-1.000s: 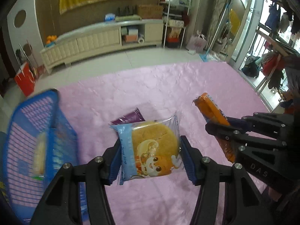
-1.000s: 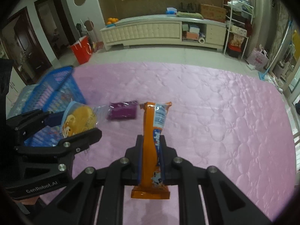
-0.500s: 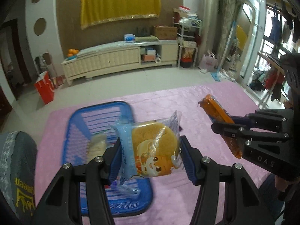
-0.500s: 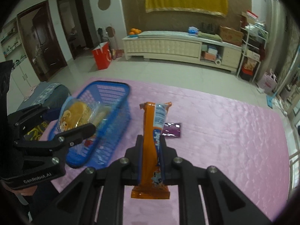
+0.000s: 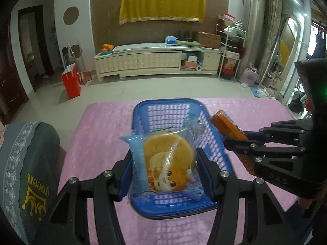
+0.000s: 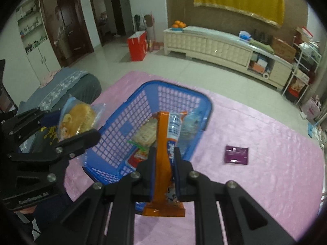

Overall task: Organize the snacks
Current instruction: 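Open the right tool to drop the stick snack while the left tool drops the pastry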

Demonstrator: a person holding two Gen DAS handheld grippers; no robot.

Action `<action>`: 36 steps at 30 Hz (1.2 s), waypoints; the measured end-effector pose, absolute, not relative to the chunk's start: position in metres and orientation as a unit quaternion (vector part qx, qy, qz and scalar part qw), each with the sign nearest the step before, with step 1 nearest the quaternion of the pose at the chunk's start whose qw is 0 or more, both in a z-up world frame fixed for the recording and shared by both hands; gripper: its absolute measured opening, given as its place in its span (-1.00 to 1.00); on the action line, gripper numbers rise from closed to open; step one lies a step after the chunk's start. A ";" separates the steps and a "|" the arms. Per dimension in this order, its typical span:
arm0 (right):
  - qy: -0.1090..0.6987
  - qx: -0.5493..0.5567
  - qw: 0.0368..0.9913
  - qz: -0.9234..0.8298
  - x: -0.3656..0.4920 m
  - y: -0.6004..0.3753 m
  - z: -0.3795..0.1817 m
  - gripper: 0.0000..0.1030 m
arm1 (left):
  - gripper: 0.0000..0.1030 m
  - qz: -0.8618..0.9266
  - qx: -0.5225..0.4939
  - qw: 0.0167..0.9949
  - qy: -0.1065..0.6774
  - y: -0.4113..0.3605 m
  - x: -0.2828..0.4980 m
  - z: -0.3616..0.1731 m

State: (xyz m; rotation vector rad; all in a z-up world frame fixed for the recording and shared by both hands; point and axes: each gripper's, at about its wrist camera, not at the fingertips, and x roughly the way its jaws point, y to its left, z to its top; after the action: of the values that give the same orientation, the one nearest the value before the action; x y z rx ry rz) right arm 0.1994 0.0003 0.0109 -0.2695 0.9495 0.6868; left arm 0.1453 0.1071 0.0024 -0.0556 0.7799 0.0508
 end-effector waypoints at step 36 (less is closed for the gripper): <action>0.455 -0.163 0.833 0.268 0.209 0.007 -0.017 0.55 | 0.06 0.013 -0.027 0.908 0.418 0.110 0.166 -0.028</action>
State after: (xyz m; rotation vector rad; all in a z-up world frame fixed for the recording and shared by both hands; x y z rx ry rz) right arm 0.2088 0.0073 -0.0166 -0.3459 0.9636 0.5680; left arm 0.1658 0.1105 -0.0278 -0.0564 0.8616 0.0276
